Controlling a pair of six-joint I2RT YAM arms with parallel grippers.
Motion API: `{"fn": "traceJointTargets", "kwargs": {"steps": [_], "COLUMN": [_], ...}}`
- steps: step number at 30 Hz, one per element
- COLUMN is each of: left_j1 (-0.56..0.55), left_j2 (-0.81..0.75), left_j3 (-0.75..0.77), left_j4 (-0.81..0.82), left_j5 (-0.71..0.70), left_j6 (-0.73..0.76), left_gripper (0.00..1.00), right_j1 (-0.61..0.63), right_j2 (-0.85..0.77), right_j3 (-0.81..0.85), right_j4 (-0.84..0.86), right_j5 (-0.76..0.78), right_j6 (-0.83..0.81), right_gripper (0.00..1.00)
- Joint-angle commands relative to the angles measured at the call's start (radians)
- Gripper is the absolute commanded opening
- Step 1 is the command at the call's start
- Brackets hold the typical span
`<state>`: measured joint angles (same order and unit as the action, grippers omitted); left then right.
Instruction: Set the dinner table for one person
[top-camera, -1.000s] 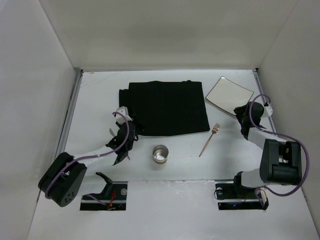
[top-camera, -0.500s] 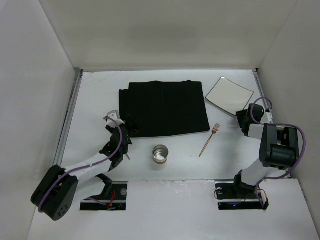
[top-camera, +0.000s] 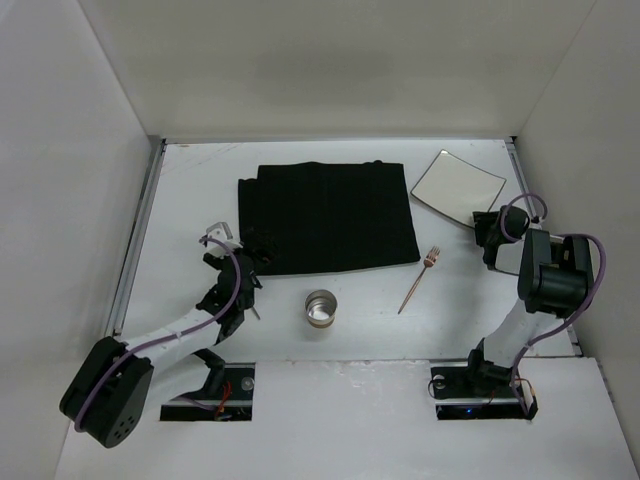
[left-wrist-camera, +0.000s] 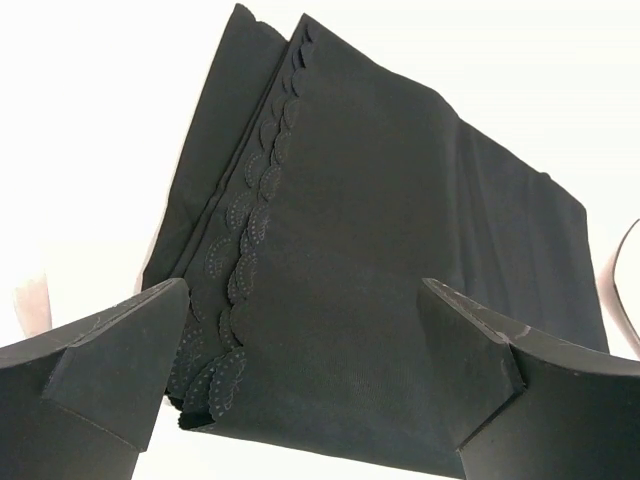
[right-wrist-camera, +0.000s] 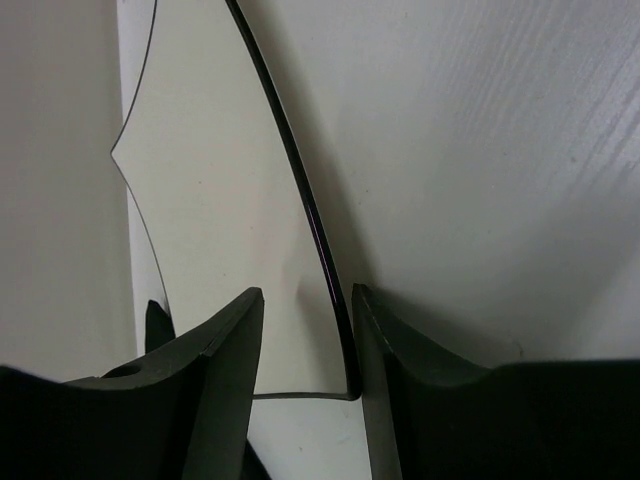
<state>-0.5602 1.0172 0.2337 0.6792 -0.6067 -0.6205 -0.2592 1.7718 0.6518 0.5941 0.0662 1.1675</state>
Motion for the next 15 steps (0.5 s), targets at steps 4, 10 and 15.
{"fn": "traceJointTargets", "kwargs": {"steps": [4,10,15], "left_j1": [0.007,0.009,0.01], "left_j2": [0.007,0.031,0.046], "left_j3": [-0.013,-0.014,-0.017], "left_j4": [0.069,0.095,0.114], "left_j5": [-0.022,-0.025,-0.021], "left_j6": [0.016,0.024,0.028], "left_gripper": [1.0,1.0,1.0], "right_j1": [-0.008,-0.008,-0.01], "right_j2": [0.029,0.018,-0.021], "right_j3": [-0.014,-0.032,-0.122], "right_j4": [0.036,0.065,0.297], "right_j5": [-0.016,-0.011,-0.011], "right_j6": [0.021,0.032,0.017], "right_gripper": [0.39,0.07,0.05]}}
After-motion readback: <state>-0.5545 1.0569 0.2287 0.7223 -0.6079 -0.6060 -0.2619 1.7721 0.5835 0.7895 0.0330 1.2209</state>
